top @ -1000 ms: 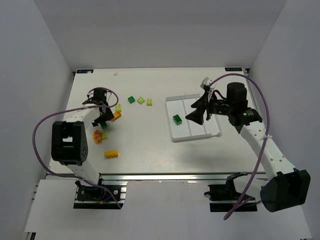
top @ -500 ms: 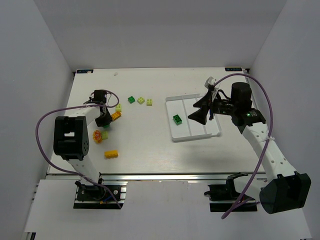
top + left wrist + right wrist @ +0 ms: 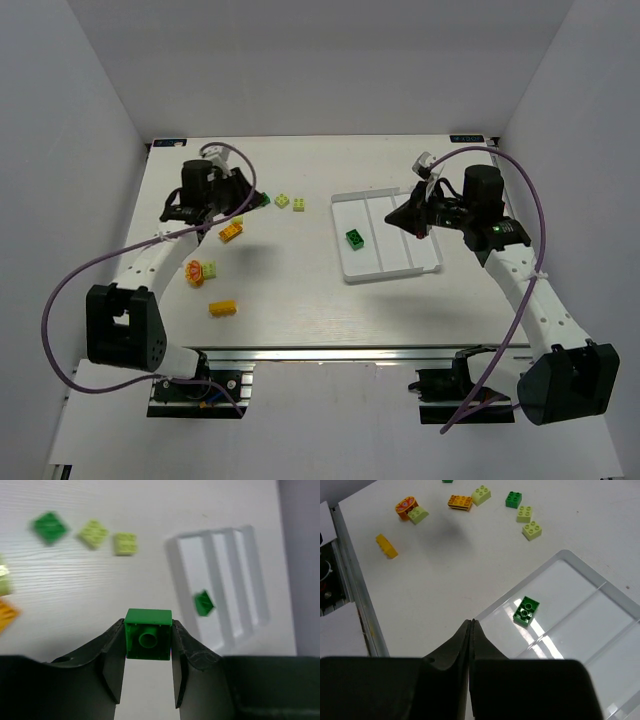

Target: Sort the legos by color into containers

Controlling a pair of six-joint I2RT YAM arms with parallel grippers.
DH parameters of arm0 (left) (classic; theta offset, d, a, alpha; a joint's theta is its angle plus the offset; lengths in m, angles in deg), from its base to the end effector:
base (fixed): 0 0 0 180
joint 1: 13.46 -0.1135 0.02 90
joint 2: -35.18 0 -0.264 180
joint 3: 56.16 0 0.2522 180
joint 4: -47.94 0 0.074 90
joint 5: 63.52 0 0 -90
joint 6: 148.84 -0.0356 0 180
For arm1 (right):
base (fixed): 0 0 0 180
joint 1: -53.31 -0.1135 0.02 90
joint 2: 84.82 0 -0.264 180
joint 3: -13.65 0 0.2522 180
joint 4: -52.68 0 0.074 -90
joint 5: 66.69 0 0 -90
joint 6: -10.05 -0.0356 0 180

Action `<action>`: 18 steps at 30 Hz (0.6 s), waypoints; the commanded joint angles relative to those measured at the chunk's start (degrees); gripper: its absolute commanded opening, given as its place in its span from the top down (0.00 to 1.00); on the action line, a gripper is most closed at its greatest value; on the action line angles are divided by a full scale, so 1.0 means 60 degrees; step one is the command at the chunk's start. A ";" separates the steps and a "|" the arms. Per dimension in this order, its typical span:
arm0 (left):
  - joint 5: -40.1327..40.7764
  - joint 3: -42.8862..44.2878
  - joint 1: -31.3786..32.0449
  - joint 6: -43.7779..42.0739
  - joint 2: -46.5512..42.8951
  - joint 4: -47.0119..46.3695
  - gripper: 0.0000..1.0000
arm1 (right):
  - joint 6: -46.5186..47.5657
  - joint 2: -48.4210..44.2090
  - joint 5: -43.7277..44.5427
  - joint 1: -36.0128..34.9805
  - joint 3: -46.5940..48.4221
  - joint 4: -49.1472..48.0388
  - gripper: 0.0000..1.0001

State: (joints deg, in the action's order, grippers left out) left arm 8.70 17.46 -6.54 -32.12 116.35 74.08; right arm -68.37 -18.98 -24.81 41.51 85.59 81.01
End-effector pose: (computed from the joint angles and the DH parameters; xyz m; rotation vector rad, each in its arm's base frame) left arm 0.3156 -0.0493 0.2814 -0.1965 2.1956 -0.6691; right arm 0.2424 0.0777 0.3442 -0.9064 1.6777 0.8179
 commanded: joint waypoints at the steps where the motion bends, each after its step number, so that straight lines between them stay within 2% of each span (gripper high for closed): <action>1: -0.2281 0.0334 0.1375 0.0556 0.0897 -0.1345 1.00 | -0.0142 0.0085 0.0504 0.0046 -0.0115 -0.0465 1.00; 8: -0.1315 0.2736 0.3167 0.0527 0.3386 -0.0951 1.00 | -0.0185 0.0203 0.0622 0.0207 -0.0145 -0.0494 0.92; 10: -0.0848 0.3235 0.3592 0.0541 0.3887 -0.0746 0.97 | -0.0215 0.0232 0.0564 0.0237 -0.0174 -0.0524 0.90; 12: -0.0481 0.3865 0.3884 0.0614 0.4546 -0.0585 0.92 | -0.0244 0.0261 0.0549 0.0310 -0.0174 -0.0524 0.88; 14: -0.0012 0.4392 0.4031 0.0688 0.4957 -0.0395 0.77 | -0.0244 0.0290 0.0549 0.0325 -0.0174 -0.0509 0.86; 18: 0.0487 0.5272 0.4282 0.0791 0.6010 -0.0058 0.63 | -0.0244 0.0349 0.0388 0.0456 -0.0174 -0.0538 0.85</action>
State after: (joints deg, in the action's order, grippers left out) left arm 7.48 44.63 18.46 -28.07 150.86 71.70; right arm -69.31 -17.10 -21.66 43.57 84.67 79.89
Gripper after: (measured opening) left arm 0.462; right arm 0.148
